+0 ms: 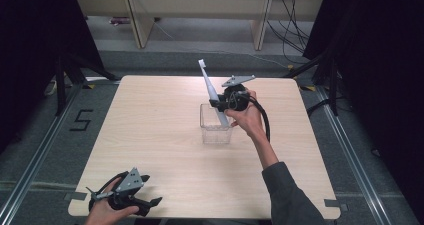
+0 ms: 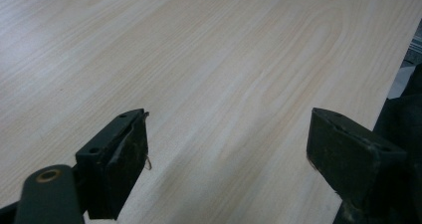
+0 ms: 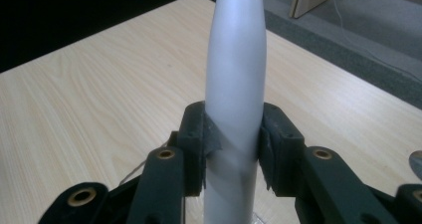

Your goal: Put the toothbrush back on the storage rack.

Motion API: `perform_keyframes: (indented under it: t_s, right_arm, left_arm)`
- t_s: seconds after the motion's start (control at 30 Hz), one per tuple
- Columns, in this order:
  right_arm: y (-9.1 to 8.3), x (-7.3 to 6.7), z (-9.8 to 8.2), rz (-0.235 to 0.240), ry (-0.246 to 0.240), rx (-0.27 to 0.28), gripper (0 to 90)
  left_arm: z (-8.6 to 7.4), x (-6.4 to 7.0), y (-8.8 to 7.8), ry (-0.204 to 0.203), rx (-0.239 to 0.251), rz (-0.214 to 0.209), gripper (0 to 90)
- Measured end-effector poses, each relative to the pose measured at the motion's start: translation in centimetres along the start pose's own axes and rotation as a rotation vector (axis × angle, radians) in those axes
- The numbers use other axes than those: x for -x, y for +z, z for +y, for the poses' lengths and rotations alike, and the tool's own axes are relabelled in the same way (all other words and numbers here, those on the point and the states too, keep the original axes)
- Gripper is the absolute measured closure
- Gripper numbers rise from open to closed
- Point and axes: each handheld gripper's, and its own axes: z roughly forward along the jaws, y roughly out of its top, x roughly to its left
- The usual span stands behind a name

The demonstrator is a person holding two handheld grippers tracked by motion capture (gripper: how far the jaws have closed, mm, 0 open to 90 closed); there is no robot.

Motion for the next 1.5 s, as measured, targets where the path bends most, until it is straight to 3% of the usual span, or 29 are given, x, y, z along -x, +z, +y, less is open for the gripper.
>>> perform_keyframes:
  t_s: [0.03,0.1,0.13,0.33,0.43,0.47,0.5,0.6,0.7,0.73,0.87,0.9,0.93,1.03,1.07,1.1,1.13,1.17,1.2,1.37,1.4,1.43,1.5]
  right_arm:
    - [0.1,-0.2,-0.2,0.007,0.023,-0.012,66.8]
    - [0.4,-0.1,-0.3,0.004,0.004,-0.013,66.8]
    - [0.7,-0.2,-0.6,0.007,0.018,-0.03,66.8]
    - [1.3,-0.2,-1.2,0.011,0.027,-0.055,66.8]
    - [1.7,-0.3,-1.4,0.002,0.018,-0.04,66.8]
    - [1.6,-0.2,-1.4,0.004,-0.001,-0.064,66.9]
    - [1.6,-0.3,-1.5,0.011,0.015,-0.072,66.8]
    - [2.0,-0.4,-1.7,0.012,0.012,-0.075,66.8]
    - [2.2,-0.4,-2.0,0.01,0.011,-0.092,66.8]
    - [2.2,-0.3,-2.0,0.006,-0.008,-0.101,66.8]
    - [2.3,-0.6,-2.1,-0.008,-0.01,-0.128,66.8]
    - [2.5,-0.4,-2.1,-0.013,-0.043,-0.109,66.8]
    - [2.4,-0.7,-2.1,-0.011,-0.009,-0.134,66.8]
    - [2.4,-1.0,-2.0,-0.031,-0.003,-0.182,66.8]
    - [2.5,-1.0,-1.9,-0.037,-0.006,-0.186,66.8]
    - [2.8,-0.8,-1.9,-0.019,-0.055,-0.164,66.8]
    - [3.0,-0.8,-1.9,-0.018,-0.068,-0.167,66.7]
    - [3.0,-0.8,-1.9,-0.018,-0.068,-0.167,66.7]
    - [3.1,-0.8,-1.9,-0.024,-0.078,-0.169,66.8]
    - [3.7,-0.9,-1.8,-0.018,-0.093,-0.214,66.7]
    - [4.0,-1.0,-2.1,-0.03,-0.09,-0.21,66.8]
    - [3.8,-1.1,-1.9,-0.023,-0.068,-0.241,66.7]
    - [4.0,-1.0,-2.0,-0.022,-0.079,-0.245,66.7]
  left_arm:
    - [0.0,0.0,0.0,-0.001,-0.002,0.001,16.0]
    - [0.0,0.0,0.0,-0.001,0.003,0.005,16.0]
    - [0.0,-0.1,0.0,0.013,0.003,0.004,16.0]
    - [0.0,0.0,0.0,0.0,0.0,-0.001,16.0]
    - [0.0,0.0,0.0,-0.002,0.004,0.001,16.0]
    - [0.0,0.0,0.0,0.003,0.003,0.0,16.0]
    - [0.1,-0.1,0.0,0.018,0.002,0.001,16.0]
    - [0.0,0.1,0.0,-0.004,0.002,-0.001,16.0]
    - [0.0,0.0,0.0,0.002,0.0,-0.001,16.0]
    - [0.0,0.0,0.0,0.003,0.001,-0.002,16.0]
    - [0.0,0.0,0.0,0.002,0.0,-0.001,16.0]
    - [0.0,0.0,0.0,0.002,0.001,0.0,16.0]
    - [0.0,0.0,0.0,0.0,0.001,-0.001,16.0]
    - [0.0,-0.1,0.0,0.016,0.0,-0.002,16.0]
    - [0.0,-0.1,0.0,0.022,0.0,0.002,16.0]
    - [0.0,-0.1,0.0,0.017,0.002,0.009,16.0]
    - [0.0,0.0,0.0,0.008,-0.001,0.011,16.1]
    - [0.0,0.1,0.0,-0.007,-0.002,0.004,16.1]
    - [0.0,0.0,0.0,0.0,-0.006,0.016,16.0]
    - [0.0,0.1,0.0,-0.005,-0.008,-0.003,16.1]
    - [0.0,0.0,0.0,-0.003,-0.008,-0.004,16.0]
    - [0.0,0.1,0.0,-0.004,-0.008,-0.004,16.1]
    - [0.0,0.0,0.0,-0.005,-0.008,-0.003,16.0]
